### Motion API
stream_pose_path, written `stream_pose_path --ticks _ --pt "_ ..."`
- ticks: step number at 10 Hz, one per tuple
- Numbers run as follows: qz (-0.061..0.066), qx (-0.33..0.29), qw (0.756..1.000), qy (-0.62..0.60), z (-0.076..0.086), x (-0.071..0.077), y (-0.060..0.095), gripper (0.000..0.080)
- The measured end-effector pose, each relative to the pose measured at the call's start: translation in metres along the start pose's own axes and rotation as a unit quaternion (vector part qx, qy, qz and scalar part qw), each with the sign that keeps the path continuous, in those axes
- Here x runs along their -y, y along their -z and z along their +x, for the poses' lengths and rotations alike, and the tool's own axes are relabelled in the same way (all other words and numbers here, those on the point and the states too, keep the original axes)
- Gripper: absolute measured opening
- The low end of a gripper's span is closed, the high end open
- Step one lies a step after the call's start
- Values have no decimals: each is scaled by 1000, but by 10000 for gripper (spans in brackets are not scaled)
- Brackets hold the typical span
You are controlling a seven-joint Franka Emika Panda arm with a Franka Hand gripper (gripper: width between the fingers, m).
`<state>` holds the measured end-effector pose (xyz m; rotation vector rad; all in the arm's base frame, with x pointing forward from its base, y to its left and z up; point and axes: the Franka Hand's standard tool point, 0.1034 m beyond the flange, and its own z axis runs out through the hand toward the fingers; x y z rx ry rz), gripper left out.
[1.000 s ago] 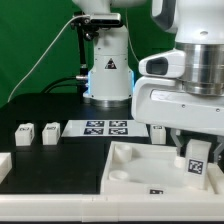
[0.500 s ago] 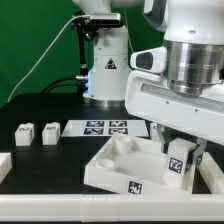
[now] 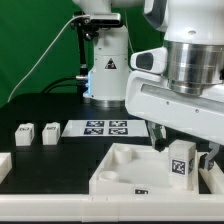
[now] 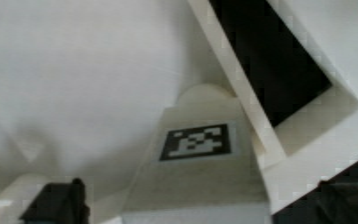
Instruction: Assemble one leg
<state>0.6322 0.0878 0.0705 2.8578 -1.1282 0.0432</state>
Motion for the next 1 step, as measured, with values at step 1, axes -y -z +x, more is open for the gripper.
stream_pose_path --ticks 1 --pt "0 0 1000 0 0 0 0 648"
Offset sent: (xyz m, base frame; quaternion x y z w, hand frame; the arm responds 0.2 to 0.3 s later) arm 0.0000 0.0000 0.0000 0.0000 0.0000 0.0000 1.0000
